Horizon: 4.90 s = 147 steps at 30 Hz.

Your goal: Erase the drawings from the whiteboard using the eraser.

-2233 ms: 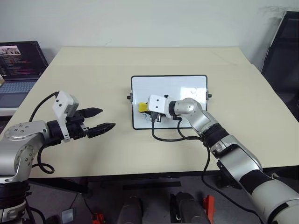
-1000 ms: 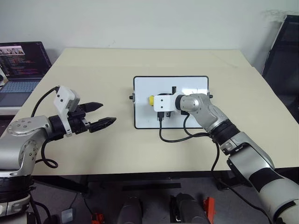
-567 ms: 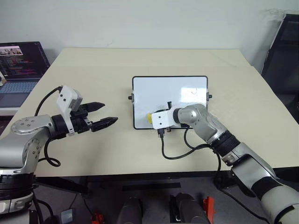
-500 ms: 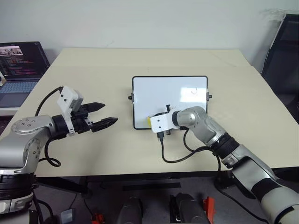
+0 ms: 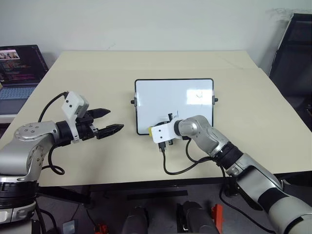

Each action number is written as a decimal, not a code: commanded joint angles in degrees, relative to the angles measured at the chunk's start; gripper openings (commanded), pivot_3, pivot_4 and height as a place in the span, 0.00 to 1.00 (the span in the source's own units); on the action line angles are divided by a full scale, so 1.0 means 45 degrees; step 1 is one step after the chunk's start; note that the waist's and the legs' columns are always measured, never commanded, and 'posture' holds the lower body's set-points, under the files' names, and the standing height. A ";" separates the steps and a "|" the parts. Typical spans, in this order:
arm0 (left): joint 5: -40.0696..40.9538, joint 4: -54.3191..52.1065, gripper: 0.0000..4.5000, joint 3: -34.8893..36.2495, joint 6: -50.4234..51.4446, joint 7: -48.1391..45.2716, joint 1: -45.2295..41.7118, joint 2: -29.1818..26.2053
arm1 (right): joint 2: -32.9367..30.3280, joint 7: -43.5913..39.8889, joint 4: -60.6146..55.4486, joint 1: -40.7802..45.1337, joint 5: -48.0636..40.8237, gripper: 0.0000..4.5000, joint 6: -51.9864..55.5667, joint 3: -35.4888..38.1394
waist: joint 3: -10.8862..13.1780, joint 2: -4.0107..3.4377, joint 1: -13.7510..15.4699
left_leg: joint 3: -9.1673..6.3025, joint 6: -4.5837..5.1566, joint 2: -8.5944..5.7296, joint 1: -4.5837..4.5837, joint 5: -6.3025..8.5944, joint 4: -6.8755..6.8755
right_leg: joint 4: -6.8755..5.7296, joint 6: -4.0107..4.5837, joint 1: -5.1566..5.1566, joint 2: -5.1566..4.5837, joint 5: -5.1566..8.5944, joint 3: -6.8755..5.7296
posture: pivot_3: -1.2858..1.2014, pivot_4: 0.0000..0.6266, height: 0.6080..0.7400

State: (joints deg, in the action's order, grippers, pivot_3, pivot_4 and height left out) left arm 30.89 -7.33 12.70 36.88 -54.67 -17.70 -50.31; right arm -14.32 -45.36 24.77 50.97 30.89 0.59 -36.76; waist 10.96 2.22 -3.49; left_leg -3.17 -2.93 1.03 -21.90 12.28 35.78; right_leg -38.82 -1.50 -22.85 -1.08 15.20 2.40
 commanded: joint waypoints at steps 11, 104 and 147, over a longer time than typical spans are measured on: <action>0.0090 -0.0634 1.00 -0.0059 -0.0197 0.0005 -0.0135 0.0116 | -0.1050 -0.1985 -0.2945 -0.0770 -0.3294 0.24 0.0969 0.2404 | 0.0012 -0.0003 0.0262 | -0.0027 -0.0003 -0.0034 -0.0209 0.0001 0.0006 | 0.0054 -0.0097 -0.0131 0.0001 -0.0046 -0.0028 | 0.52 0.24 1.00; -0.1024 -0.1374 1.00 -0.1524 -0.0582 -0.0437 -0.1271 -0.0391 | -0.2729 0.0065 -0.2367 -0.0952 -0.4379 0.24 0.1437 0.4419 | 0.0128 -0.0028 0.0100 | 0.0004 -0.0030 -0.0041 -0.0232 0.0025 0.0052 | -0.0029 -0.0060 -0.0177 0.0011 -0.0061 -0.0004 | 0.52 0.24 1.00; -0.1048 -0.1296 1.00 -0.1561 -0.0617 -0.0363 -0.1395 -0.0294 | -0.2878 0.1341 -0.1448 -0.0280 -0.2234 0.24 0.0874 0.3602 | 0.0109 -0.0003 0.0073 | 0.0000 -0.0023 -0.0045 -0.0211 0.0014 0.0061 | -0.0017 -0.0070 -0.0143 0.0008 -0.0086 -0.0002 | 0.52 0.24 1.00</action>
State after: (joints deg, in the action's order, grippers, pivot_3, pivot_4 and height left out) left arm 26.00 -11.73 4.30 34.64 -56.72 -23.11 -51.55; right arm -26.79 -40.86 17.69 48.98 19.65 4.84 -21.67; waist 11.45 2.21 -3.16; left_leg -3.18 -3.03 0.83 -22.85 12.35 36.05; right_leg -38.90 -1.81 -23.49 -1.05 14.81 2.38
